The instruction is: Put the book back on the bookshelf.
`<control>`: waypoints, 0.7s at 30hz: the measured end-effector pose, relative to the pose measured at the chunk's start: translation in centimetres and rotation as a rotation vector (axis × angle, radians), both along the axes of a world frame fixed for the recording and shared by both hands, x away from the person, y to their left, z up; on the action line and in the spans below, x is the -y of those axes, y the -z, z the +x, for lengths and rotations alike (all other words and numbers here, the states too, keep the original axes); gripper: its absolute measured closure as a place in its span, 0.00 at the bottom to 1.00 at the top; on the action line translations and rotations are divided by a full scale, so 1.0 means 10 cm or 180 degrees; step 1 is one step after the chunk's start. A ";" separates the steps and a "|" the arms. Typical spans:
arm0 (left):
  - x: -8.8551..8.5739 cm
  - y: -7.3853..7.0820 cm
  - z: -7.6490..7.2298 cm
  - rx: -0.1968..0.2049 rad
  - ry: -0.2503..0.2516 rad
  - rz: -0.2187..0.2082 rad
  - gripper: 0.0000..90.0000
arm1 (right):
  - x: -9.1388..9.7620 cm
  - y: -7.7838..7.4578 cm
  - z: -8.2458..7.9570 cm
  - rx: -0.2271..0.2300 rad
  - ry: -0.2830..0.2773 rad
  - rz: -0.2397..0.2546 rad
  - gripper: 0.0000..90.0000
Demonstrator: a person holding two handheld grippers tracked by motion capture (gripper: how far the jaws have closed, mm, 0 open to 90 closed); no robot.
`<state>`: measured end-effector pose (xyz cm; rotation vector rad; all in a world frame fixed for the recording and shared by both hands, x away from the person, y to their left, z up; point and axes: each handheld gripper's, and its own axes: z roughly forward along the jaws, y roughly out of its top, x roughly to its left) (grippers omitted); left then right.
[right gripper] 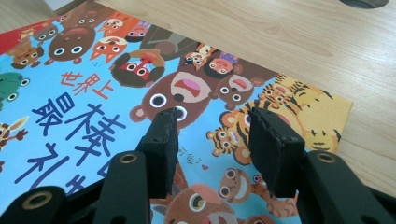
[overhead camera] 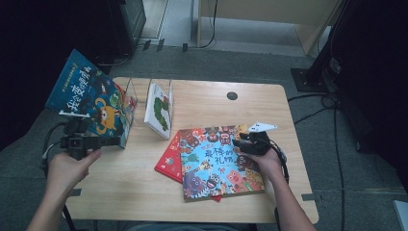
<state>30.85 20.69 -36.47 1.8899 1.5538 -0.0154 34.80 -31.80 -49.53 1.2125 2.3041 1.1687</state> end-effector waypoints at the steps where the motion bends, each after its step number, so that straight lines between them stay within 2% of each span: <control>1: 0.05 0.02 0.01 0.0004 0.0055 0.0011 0.43 | 0.00 0.00 0.00 0.0001 0.0003 0.0006 0.59; 4: 0.18 0.07 0.05 0.0057 0.0160 -0.0012 0.43 | 0.03 0.00 -0.01 -0.0007 0.0023 0.0013 0.59; 9: 0.43 0.19 0.13 0.0055 0.0282 -0.0033 0.44 | 0.07 0.00 -0.03 0.0000 0.0045 0.0019 0.59; 13: 0.60 0.32 0.20 -0.0004 0.0392 -0.0080 0.44 | 0.11 0.00 -0.04 -0.0031 0.0081 0.0030 0.59; 16: 0.71 0.41 0.25 0.0001 0.0463 -0.0036 0.44 | 0.13 0.01 -0.05 -0.0024 0.0100 0.0034 0.59; 19: 0.81 0.51 0.30 -0.0042 0.0516 -0.0091 0.44 | 0.16 0.02 -0.08 -0.0029 0.0121 -0.0001 0.59; 21: 0.88 0.57 0.33 -0.0059 0.0572 -0.0067 0.45 | 0.18 0.02 -0.10 -0.0024 0.0148 -0.0007 0.59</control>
